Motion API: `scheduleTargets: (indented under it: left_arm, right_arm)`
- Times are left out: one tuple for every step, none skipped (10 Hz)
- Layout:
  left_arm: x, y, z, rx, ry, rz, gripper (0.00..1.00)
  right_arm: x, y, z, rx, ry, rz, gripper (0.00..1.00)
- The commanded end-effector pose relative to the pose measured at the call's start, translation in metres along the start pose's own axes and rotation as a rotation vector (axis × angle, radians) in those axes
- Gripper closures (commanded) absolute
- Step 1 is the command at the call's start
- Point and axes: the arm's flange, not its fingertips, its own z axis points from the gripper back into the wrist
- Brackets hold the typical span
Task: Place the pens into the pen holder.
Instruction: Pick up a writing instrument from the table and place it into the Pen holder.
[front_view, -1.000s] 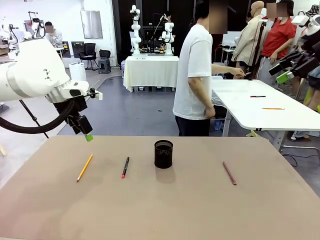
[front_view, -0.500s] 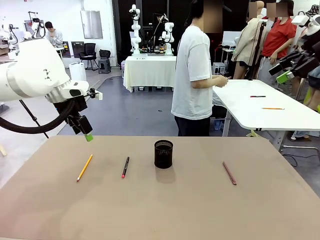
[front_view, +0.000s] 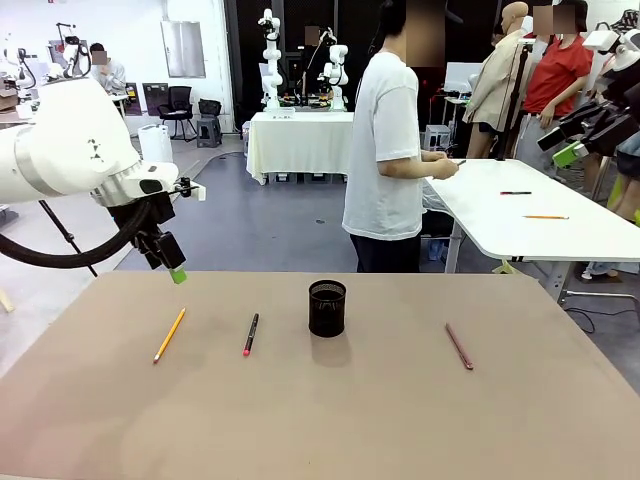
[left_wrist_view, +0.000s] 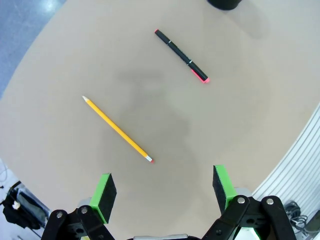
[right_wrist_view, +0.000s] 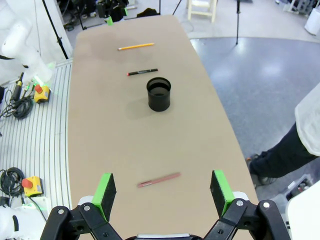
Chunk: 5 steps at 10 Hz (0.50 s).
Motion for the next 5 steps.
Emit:
scheduleTargets:
  left_arm:
    - [0.0, 0.0, -0.001, 0.002, 0.005, 0.014, 0.0]
    - [0.013, -0.01, -0.014, -0.057, 0.041, 0.068, 0.0]
    - [0.029, -0.021, -0.027, -0.062, 0.067, 0.112, 0.0]
    - [0.049, -0.027, -0.041, -0.055, 0.078, 0.201, 0.0]
    - [0.066, -0.035, -0.05, -0.029, 0.053, 0.35, 0.0]
  right_arm:
    - [0.001, 0.002, 0.0, 0.002, -0.005, 0.003, 0.0]
    - [0.001, 0.002, 0.0, 0.002, -0.005, 0.003, 0.0]
    - [0.001, 0.002, 0.0, 0.002, -0.005, 0.003, 0.0]
    - [0.001, 0.002, 0.0, 0.002, -0.005, 0.003, 0.0]
    - [0.001, 0.002, 0.0, 0.002, -0.005, 0.003, 0.0]
